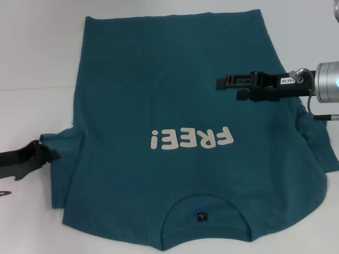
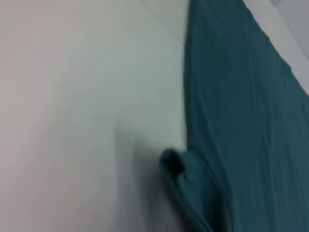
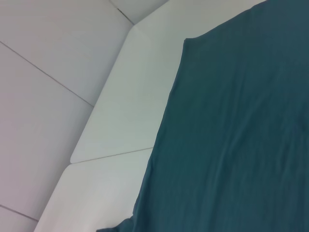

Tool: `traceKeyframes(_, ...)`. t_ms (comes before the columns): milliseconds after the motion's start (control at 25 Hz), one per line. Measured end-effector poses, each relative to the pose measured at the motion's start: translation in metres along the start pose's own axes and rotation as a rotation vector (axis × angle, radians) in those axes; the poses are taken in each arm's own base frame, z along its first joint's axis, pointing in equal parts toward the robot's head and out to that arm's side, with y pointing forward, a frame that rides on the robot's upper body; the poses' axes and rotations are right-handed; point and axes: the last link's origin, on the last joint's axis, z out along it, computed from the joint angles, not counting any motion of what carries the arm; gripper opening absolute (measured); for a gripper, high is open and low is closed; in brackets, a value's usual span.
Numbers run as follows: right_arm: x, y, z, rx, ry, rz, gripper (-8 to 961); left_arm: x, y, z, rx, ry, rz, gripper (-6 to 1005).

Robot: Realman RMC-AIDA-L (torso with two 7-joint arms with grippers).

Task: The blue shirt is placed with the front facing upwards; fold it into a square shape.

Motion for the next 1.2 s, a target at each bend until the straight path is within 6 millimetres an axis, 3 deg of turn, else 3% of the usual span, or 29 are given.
traceKeyframes(280, 0.000, 0.000, 0.000, -0.001, 0.001, 0.000, 943, 0.013, -0.011, -0.013, 0.054, 0.021, 0.016, 64)
traceKeyframes(560, -0.001, 0.001, 0.001, -0.003, 0.001, -0.002, 942, 0.027, -0.001, -0.015, 0.077, -0.008, 0.093, 77)
traceKeyframes(1120, 0.000, 0.000, 0.000, 0.002, -0.002, -0.001, 944, 0.013, -0.018, -0.019, 0.076, 0.018, -0.063, 105)
traceKeyframes(1200, -0.001, 0.000, 0.000, 0.003, -0.004, -0.001, 944, 0.011, -0.018, -0.018, 0.074, 0.015, -0.071, 188)
